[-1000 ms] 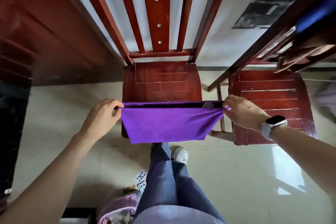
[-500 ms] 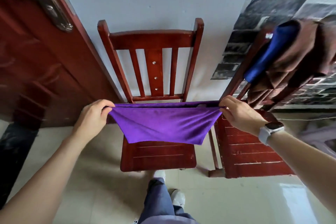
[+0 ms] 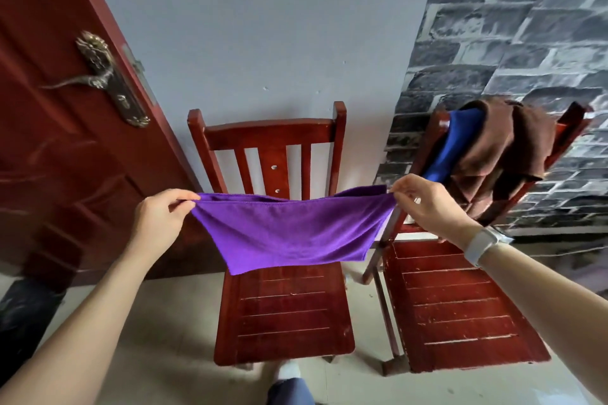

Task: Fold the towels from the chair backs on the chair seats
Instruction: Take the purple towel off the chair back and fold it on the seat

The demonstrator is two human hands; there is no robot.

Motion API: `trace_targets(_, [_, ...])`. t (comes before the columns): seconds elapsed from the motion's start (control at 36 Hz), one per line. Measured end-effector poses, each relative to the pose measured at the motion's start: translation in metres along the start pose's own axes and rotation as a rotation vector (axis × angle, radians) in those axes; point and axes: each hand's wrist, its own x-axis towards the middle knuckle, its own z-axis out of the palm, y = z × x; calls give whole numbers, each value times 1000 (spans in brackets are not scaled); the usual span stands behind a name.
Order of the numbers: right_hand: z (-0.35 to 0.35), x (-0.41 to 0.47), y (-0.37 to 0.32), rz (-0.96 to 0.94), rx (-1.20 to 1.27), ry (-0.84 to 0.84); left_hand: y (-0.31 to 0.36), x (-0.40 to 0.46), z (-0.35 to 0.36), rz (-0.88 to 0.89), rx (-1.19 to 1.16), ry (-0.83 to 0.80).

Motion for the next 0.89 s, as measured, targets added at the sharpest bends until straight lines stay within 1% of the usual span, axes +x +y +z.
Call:
trace_targets(0.08, [9, -2, 3, 36, 8, -51, 7, 4, -3, -3, -6, -5])
trace_targets(0.14, [22, -8, 9, 99, -18, -122, 13, 4, -4, 19, 13, -8])
trace_targets(0.19, [39, -17, 16, 181, -114, -264, 24, 4, -3, 70, 33, -28])
trace_targets(0.28, [67, -31, 21, 235, -256, -493, 44, 2, 0, 166, 61, -114])
trace_targets(0.33, [81, -35, 12, 235, -241, -553, 55, -1, 2, 238, 74, -193])
trace_targets(0.39, [93, -32, -4, 181, -157, -550, 60, -4, 4, 297, 90, -263])
trace_targets(0.44, [104, -28, -27, 98, -62, -516, 62, -9, 2, 306, 114, -298])
trace_targets(0.56, [132, -21, -79, -127, 109, -477, 61, -14, -6, 324, 115, -294])
trace_targets(0.61, [148, -17, -99, -207, 180, -456, 61, -15, -13, 336, 123, -289])
trace_targets(0.72, [170, -7, -122, -204, 292, -434, 60, -18, -26, 369, 136, -278])
trace_targets(0.83, [176, 0, -127, -255, 342, -400, 61, -21, -37, 398, 103, -237])
trace_targets(0.89, [177, -2, -129, -248, 395, -360, 61, -24, -38, 391, 97, -216])
